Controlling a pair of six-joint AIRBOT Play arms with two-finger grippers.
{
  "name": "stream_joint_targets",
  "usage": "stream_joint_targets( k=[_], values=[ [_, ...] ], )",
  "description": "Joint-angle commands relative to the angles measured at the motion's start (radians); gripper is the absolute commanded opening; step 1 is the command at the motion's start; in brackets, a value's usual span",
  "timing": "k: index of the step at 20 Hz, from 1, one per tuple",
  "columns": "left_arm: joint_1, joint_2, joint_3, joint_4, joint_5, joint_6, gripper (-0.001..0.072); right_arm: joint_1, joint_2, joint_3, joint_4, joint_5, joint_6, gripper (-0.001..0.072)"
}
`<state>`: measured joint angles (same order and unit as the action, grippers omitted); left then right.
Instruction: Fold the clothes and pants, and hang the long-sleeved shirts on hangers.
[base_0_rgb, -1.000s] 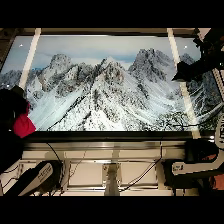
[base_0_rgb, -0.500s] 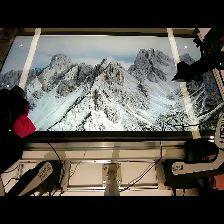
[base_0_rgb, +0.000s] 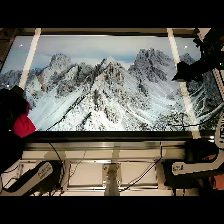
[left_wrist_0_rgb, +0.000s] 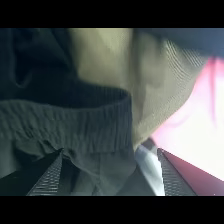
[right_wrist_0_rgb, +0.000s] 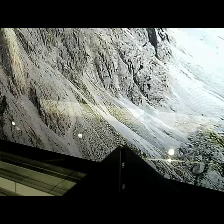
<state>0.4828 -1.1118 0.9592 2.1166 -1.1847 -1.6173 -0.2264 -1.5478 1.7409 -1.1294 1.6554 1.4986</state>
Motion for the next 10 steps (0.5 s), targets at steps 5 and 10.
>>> stream_joint_targets(
  k=[5,10],
  values=[
    [0.001,-0.142,-0.001,0.136,-0.066,-0.086,0.0695,0.001,0.001,0.0,0.0,0.0,0.0,0.0013],
    [0.001,-0.144,-0.001,0.153,-0.054,-0.113,0.0651,0.001,0.001,0.002,0.0,0.001,0.0,0.0013]
  ],
)
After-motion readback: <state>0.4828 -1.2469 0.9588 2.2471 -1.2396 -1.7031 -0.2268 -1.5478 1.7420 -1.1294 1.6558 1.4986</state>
